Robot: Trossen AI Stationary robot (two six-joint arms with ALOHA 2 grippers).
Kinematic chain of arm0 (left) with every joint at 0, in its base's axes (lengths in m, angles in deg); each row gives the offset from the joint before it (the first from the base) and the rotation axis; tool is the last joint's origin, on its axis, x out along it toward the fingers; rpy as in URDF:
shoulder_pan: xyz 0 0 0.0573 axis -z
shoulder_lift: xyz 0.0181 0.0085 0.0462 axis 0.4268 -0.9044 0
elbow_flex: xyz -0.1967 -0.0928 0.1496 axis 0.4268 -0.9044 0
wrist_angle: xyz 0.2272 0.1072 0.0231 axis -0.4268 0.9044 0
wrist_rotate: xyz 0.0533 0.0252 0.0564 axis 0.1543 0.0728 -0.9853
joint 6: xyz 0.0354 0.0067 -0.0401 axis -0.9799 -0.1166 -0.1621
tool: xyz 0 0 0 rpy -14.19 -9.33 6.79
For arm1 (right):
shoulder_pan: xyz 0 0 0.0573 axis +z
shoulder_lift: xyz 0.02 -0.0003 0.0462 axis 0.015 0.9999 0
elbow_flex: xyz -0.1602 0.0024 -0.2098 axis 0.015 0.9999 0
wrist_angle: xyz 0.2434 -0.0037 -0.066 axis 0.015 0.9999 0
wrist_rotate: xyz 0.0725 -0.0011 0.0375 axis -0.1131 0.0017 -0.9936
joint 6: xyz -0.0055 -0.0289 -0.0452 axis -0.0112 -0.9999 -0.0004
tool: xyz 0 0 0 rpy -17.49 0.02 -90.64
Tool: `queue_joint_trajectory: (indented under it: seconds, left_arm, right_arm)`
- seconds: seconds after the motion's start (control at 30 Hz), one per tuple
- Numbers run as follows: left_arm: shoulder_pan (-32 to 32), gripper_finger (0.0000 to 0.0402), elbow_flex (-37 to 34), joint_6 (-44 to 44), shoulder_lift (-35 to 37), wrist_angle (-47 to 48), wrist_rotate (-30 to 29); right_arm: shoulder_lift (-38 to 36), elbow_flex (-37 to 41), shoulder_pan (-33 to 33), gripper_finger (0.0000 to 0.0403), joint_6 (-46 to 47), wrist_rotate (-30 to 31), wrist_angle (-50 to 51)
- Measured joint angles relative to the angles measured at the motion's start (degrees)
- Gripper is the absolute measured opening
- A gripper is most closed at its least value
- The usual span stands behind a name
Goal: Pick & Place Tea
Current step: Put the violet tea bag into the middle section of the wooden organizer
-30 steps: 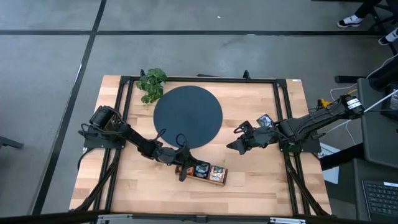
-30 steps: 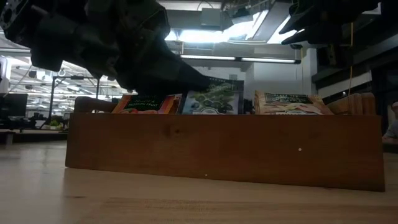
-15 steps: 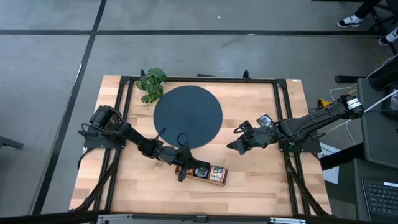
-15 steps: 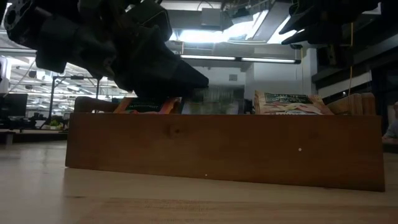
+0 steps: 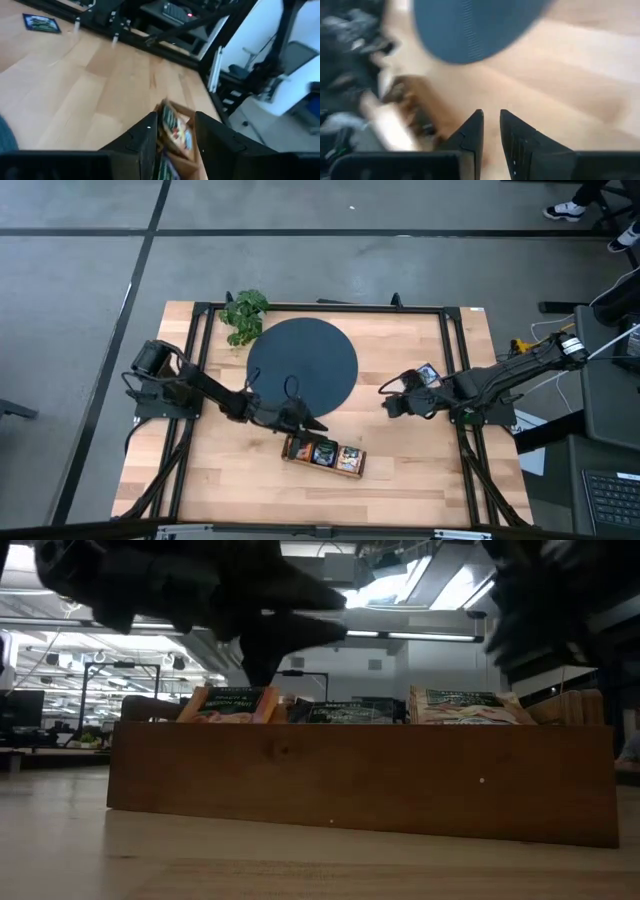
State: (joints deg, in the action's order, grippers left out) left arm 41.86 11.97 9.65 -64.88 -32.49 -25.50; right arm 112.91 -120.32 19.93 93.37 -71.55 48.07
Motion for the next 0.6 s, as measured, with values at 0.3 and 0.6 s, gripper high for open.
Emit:
queue_joint_trajectory:
  seconds: [0.3, 0.6]
  left_arm:
    - [-8.48, 0.0118, 2.35, 9.46, 6.36, 14.16, 9.12]
    - [-21.24, 0.0101, 8.92, 11.55, 8.31, 29.54, 25.55]
  right_arm:
    - [-2.79, 0.0, -2.49, 0.0066, 8.65, 4.44, 24.37]
    - [1.2, 0.02, -10.5, 0.0029, 11.9, 4.77, 37.46]
